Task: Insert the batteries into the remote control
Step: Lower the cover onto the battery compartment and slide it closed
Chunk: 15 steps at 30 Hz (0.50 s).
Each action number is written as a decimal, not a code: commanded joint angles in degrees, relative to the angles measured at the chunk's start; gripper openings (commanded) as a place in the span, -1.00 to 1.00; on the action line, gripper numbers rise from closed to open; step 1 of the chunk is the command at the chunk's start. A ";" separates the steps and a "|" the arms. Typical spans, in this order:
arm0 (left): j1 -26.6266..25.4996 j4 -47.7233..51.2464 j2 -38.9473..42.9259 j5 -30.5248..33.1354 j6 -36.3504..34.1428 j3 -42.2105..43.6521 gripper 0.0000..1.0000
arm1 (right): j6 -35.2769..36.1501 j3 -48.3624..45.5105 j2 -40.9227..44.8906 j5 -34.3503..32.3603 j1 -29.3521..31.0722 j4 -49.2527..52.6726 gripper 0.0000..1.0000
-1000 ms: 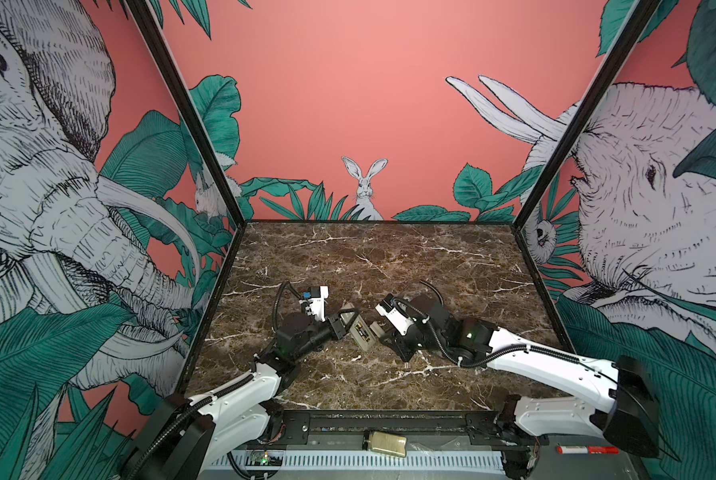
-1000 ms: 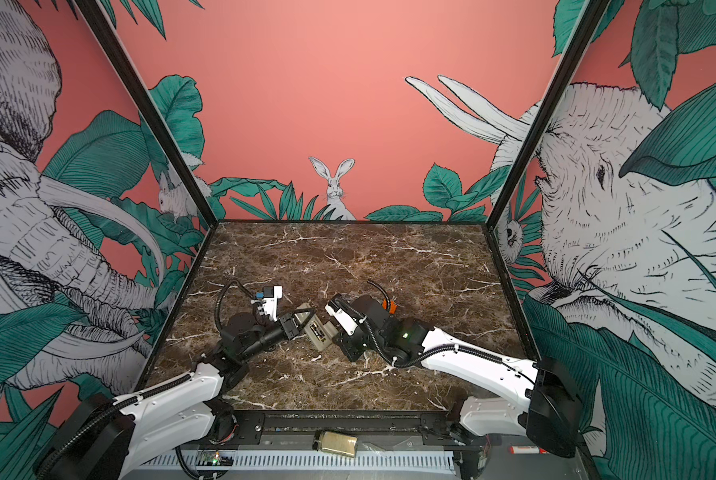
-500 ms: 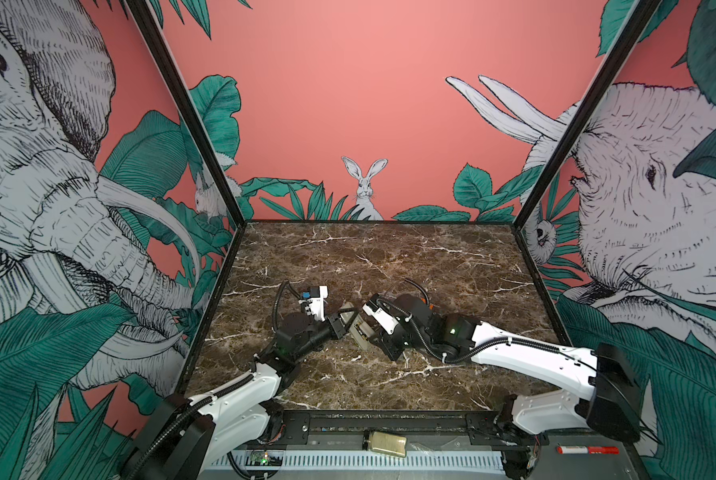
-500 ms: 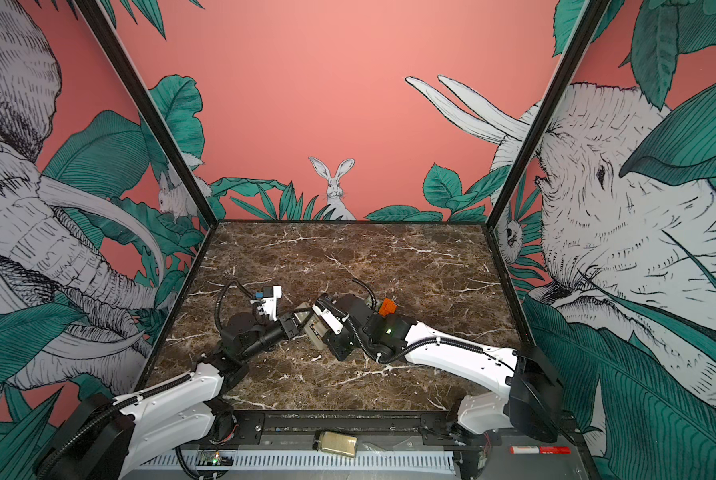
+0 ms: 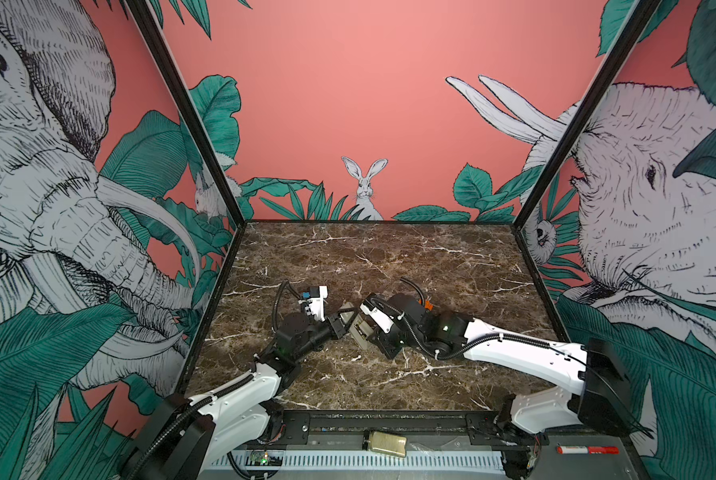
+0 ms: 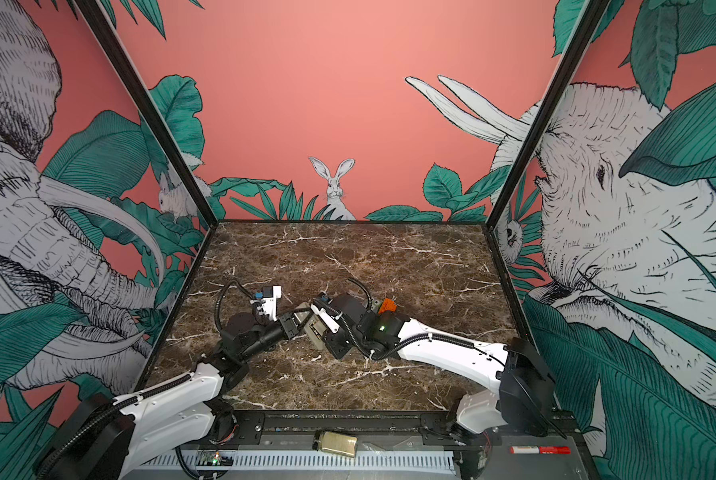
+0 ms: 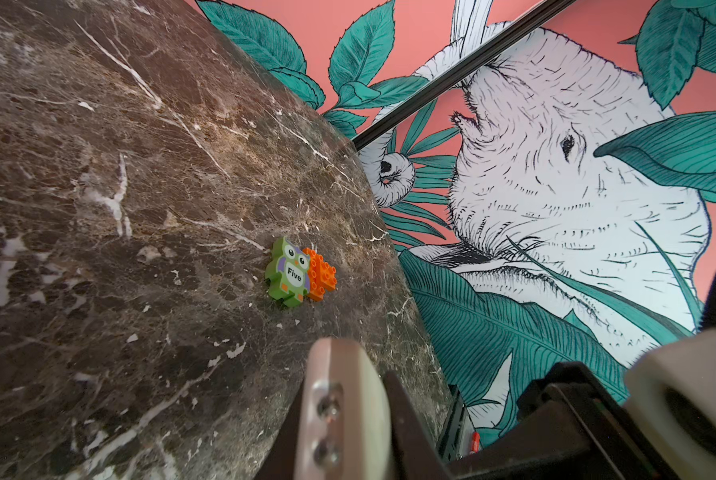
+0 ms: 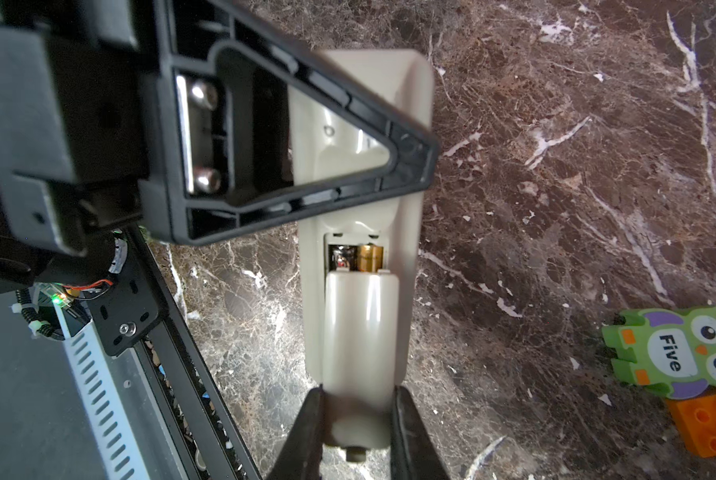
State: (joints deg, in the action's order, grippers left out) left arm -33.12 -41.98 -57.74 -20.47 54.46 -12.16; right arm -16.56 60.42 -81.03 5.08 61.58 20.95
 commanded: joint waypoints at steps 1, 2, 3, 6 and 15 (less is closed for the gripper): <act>-0.30 -2.76 1.08 0.34 0.56 0.69 -1.00 | -0.65 2.05 -0.99 -0.60 0.50 -0.54 -0.95; -0.29 -2.60 1.13 0.36 0.56 0.71 -1.00 | -0.72 2.31 -1.25 -0.64 0.47 -0.47 -0.95; -0.27 -2.55 1.20 0.42 0.56 0.73 -1.00 | -0.81 2.54 -1.53 -0.60 0.49 -0.31 -0.94; -0.30 -2.25 1.32 0.56 0.56 0.71 -1.00 | -1.31 3.34 -2.18 -0.74 0.62 0.21 -0.95; -0.27 -2.01 1.32 1.03 0.52 0.65 -1.00 | -2.28 3.84 -2.77 -1.63 0.73 1.64 -0.96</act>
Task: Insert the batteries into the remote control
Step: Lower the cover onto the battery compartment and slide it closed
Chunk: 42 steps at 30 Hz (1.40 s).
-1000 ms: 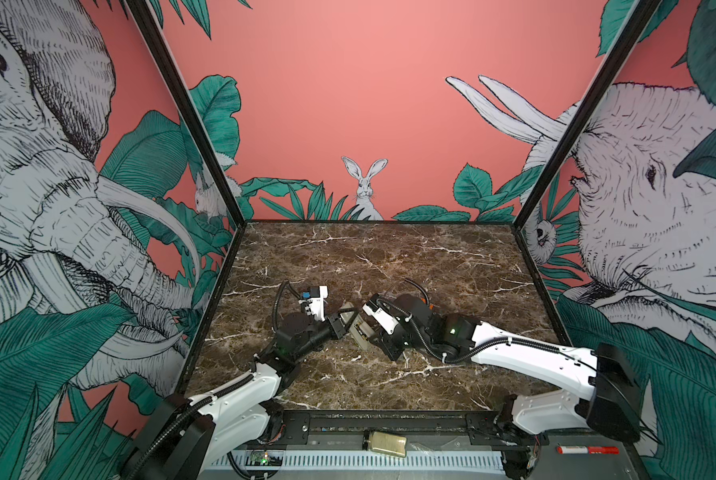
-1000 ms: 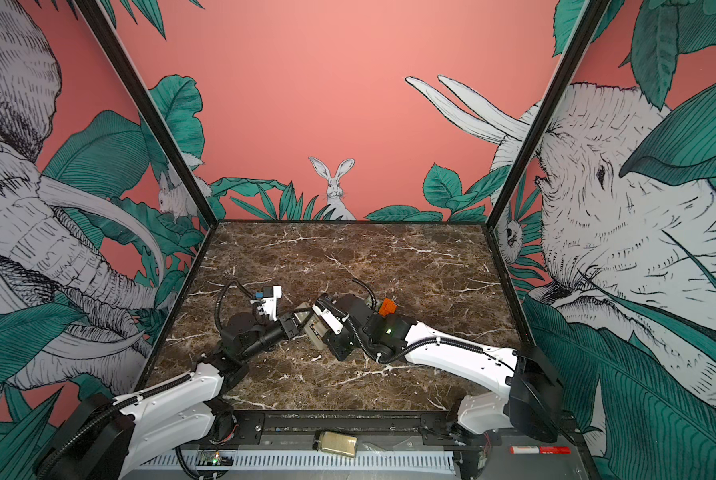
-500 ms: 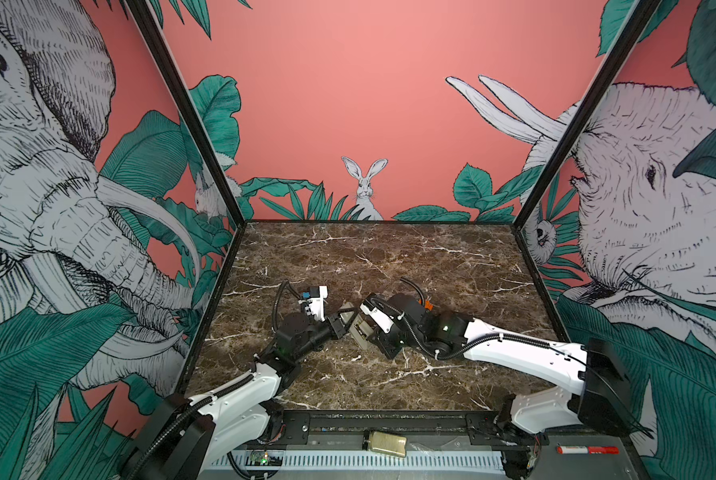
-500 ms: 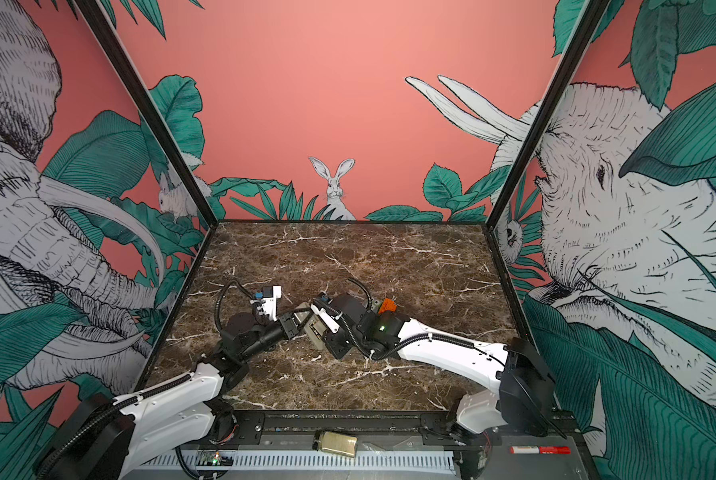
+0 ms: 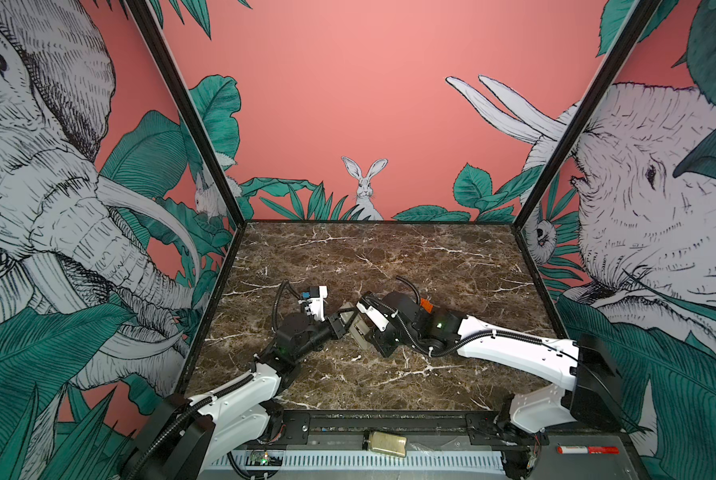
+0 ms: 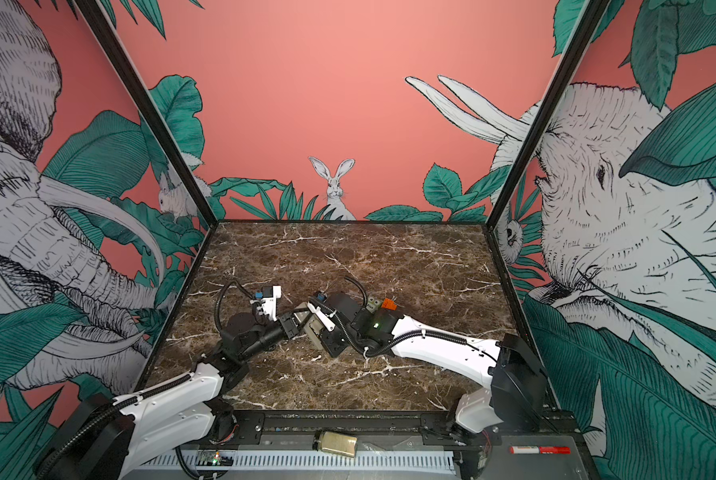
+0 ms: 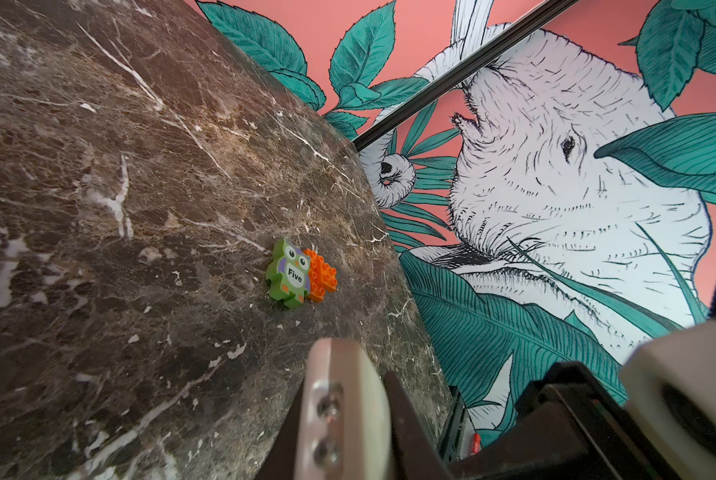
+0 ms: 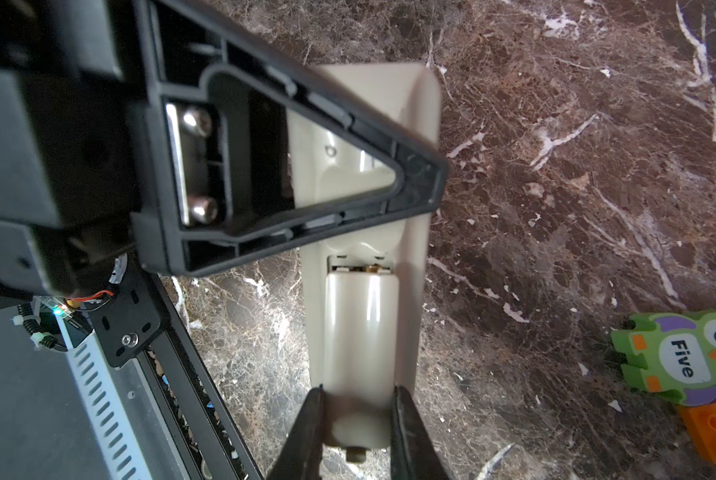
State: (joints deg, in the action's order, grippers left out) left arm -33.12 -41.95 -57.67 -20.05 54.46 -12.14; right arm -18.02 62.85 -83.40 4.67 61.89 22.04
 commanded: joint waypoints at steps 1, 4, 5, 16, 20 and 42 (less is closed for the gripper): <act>-0.32 -1.91 1.26 0.63 0.58 0.69 -1.00 | -0.87 1.48 -0.47 -1.32 0.43 0.75 -0.96; -0.27 -1.89 1.26 0.76 0.65 0.71 -1.00 | -1.00 1.52 -0.82 -1.42 0.54 0.90 -0.96; -0.27 -1.86 1.24 0.81 0.69 0.71 -1.00 | -1.00 1.65 -0.93 -1.52 0.46 0.90 -0.96; -0.27 -1.64 1.51 0.87 0.67 0.73 -1.00 | -1.80 0.96 -1.48 -1.90 0.68 -1.52 -0.97; -0.27 -1.61 1.47 0.89 0.72 0.80 -1.00 | -1.75 1.40 -2.03 -1.68 0.78 -1.69 -0.97; -0.24 -1.81 1.77 1.07 1.18 0.80 -1.00 | -0.04 3.58 -4.89 -2.64 1.31 -0.86 -0.98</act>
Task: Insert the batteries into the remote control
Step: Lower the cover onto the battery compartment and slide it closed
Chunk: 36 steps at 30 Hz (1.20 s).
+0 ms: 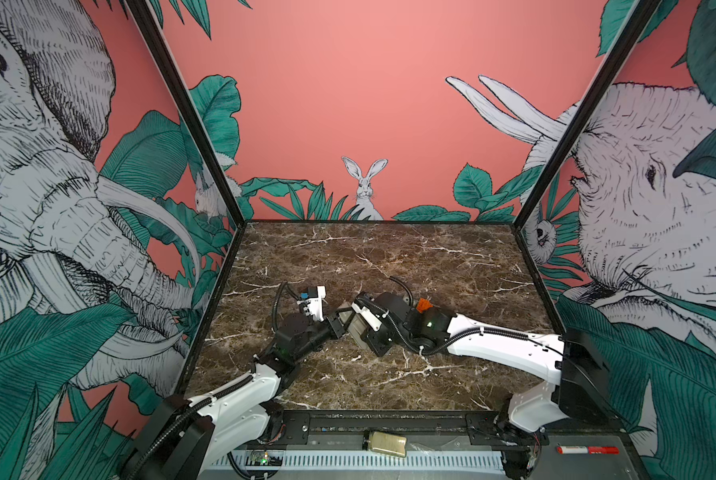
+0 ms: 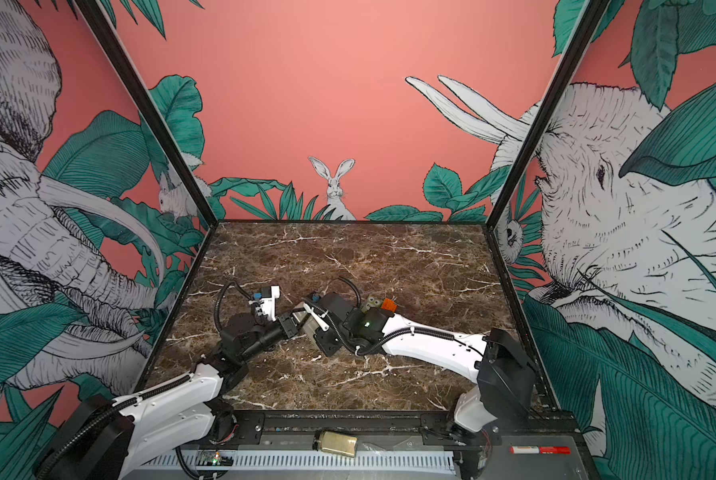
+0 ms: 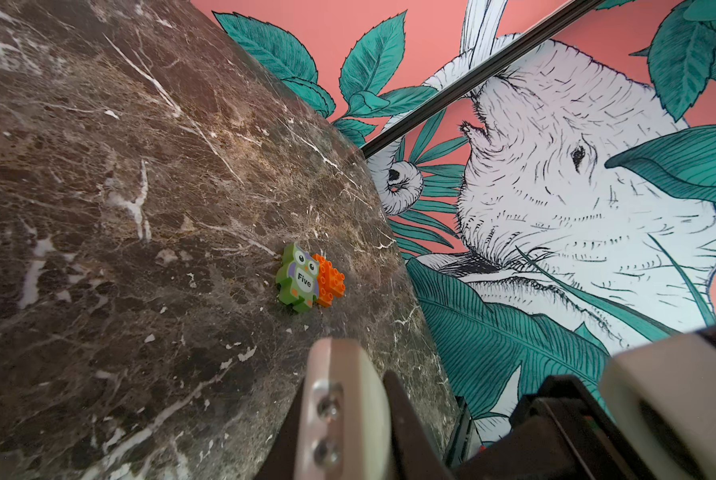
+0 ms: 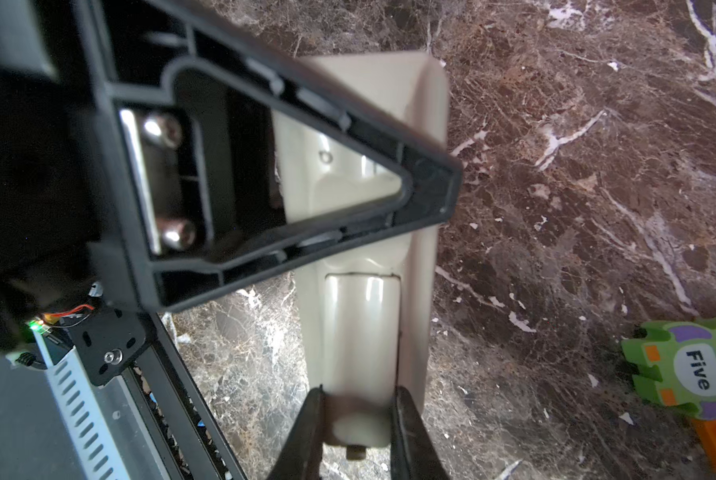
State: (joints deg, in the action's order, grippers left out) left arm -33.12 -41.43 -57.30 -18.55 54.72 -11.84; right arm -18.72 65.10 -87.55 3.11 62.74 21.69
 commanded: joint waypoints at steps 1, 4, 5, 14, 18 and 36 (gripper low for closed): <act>-0.21 -2.22 1.39 -0.44 0.87 0.49 -1.00 | 0.68 1.39 -0.77 -1.17 0.50 -0.39 -0.97; -0.28 -2.22 1.39 -0.40 0.92 0.50 -1.00 | 1.04 1.94 -1.09 -1.52 0.54 0.17 -0.98; -0.24 -2.28 1.32 -0.35 1.00 0.44 -1.00 | 0.98 1.96 -1.10 -1.62 0.55 0.22 -0.98; -0.27 -2.65 1.17 -1.12 1.01 0.33 -1.00 | 1.29 2.58 -1.66 -2.32 0.61 0.44 -0.97; -0.27 -3.31 0.76 -3.09 0.78 0.15 -1.00 | 2.00 2.79 -1.92 -3.14 0.63 0.85 -0.98; -0.36 -8.91 -1.75 -5.72 3.68 0.49 -1.00 | 2.26 3.33 -2.30 -3.64 0.69 0.10 -0.80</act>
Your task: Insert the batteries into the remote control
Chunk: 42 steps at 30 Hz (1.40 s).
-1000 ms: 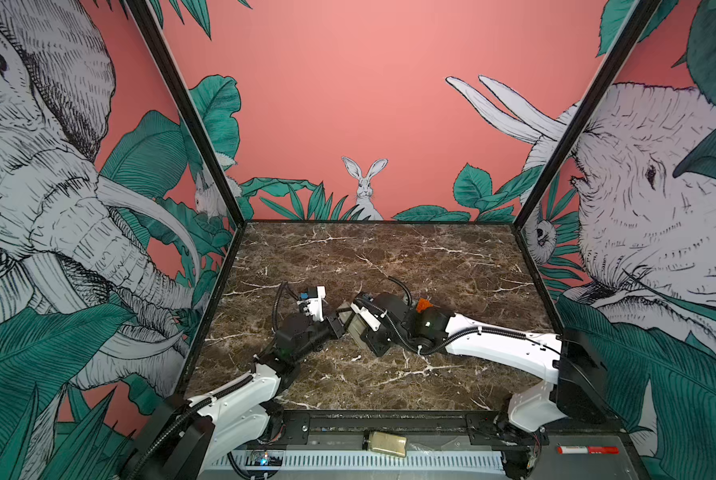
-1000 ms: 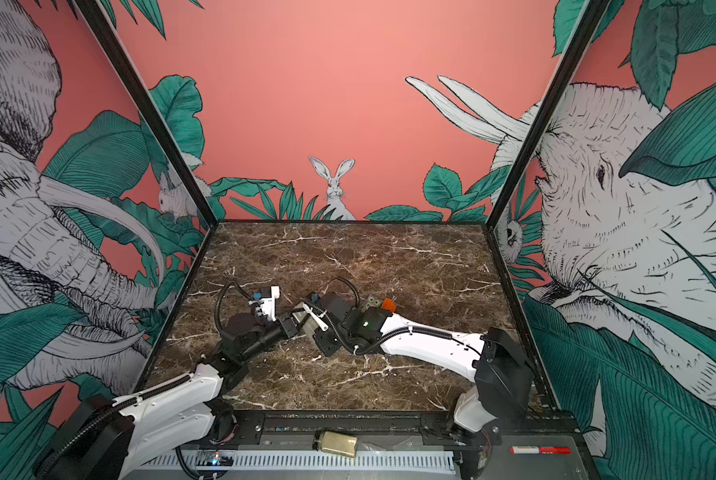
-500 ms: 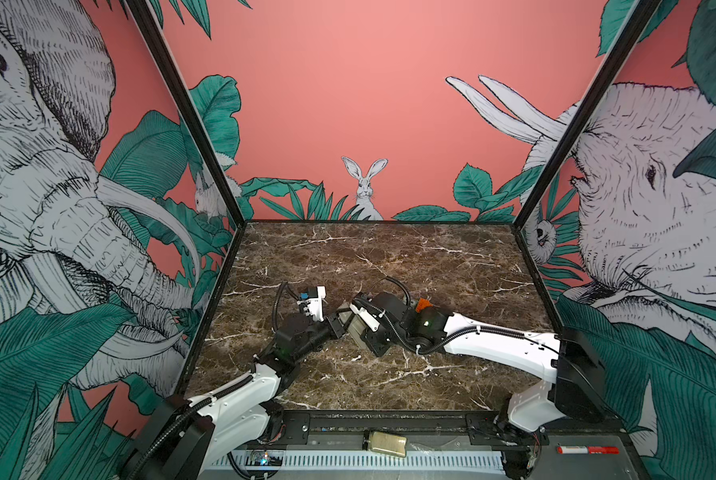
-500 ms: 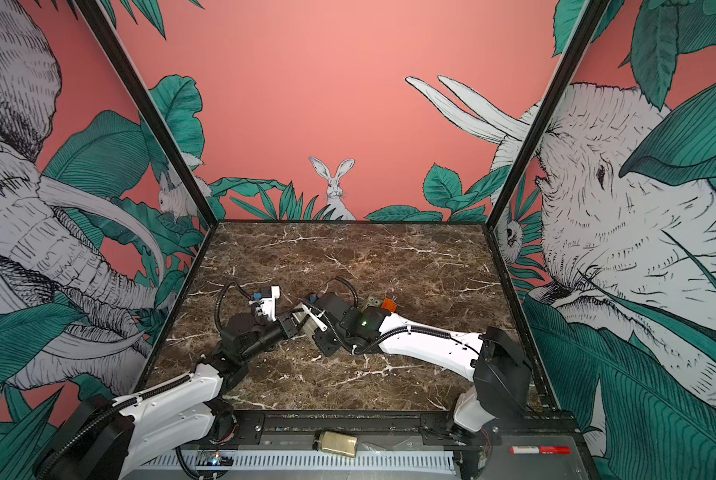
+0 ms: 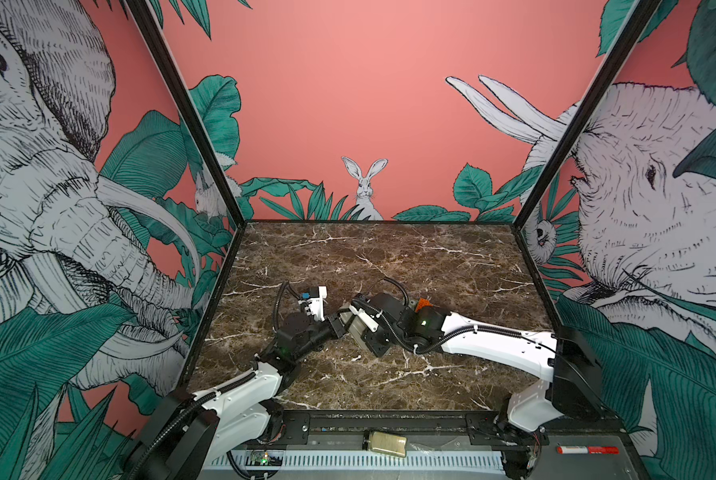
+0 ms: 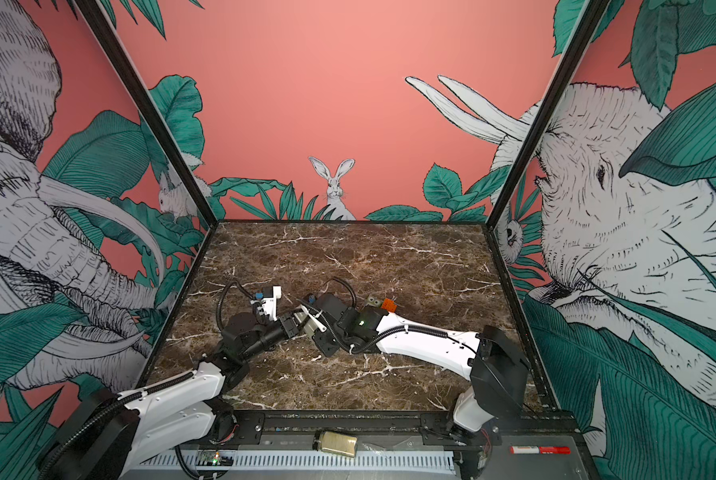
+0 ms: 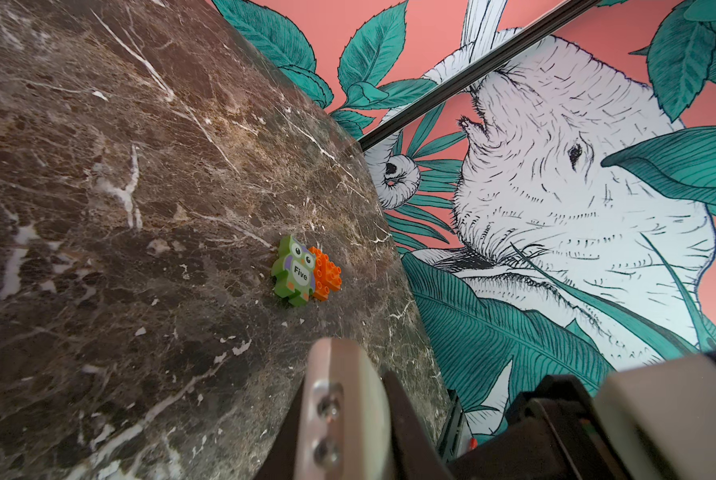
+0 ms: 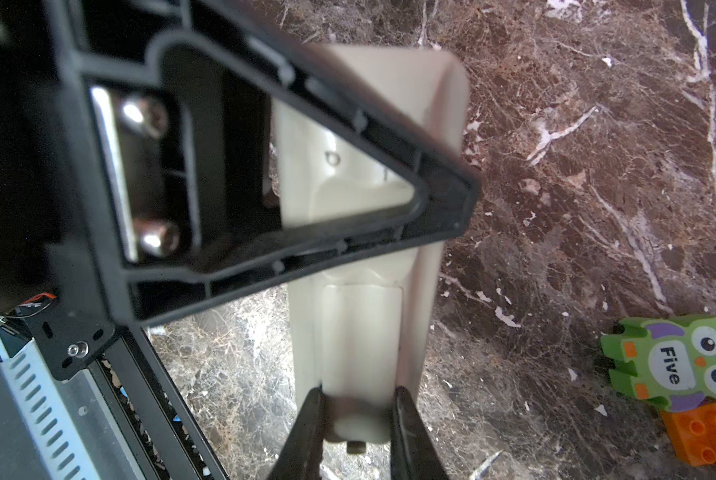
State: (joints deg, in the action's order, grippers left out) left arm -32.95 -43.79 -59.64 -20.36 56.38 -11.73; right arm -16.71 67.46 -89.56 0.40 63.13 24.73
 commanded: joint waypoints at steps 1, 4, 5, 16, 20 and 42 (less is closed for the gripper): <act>-0.48 -6.47 0.63 -3.90 2.05 0.39 -1.00 | 0.20 0.81 -0.22 -0.93 0.28 -3.11 -0.78; -0.54 -6.32 0.64 -3.81 1.89 0.39 -1.00 | 0.19 0.65 0.08 -0.98 0.29 -3.20 -0.74; -0.54 -6.11 0.63 -3.72 1.82 0.39 -1.00 | 0.30 0.61 0.15 -1.02 0.34 -3.29 -0.73; -0.53 -4.97 1.23 -3.19 1.41 0.83 -1.00 | 0.45 -0.23 1.03 -1.43 0.33 -3.71 -0.58; -0.54 -4.52 1.45 -3.11 1.28 0.83 -1.00 | 0.48 -0.49 1.31 -1.46 0.38 -4.06 -0.47; -0.53 -1.57 2.66 -2.49 0.17 0.90 -1.00 | 0.54 0.95 2.25 -0.85 0.44 -3.77 -0.15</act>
State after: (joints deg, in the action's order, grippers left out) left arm -33.30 -44.18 -58.48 -22.09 56.73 -11.20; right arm -16.23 67.29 -88.82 -0.19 63.37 22.04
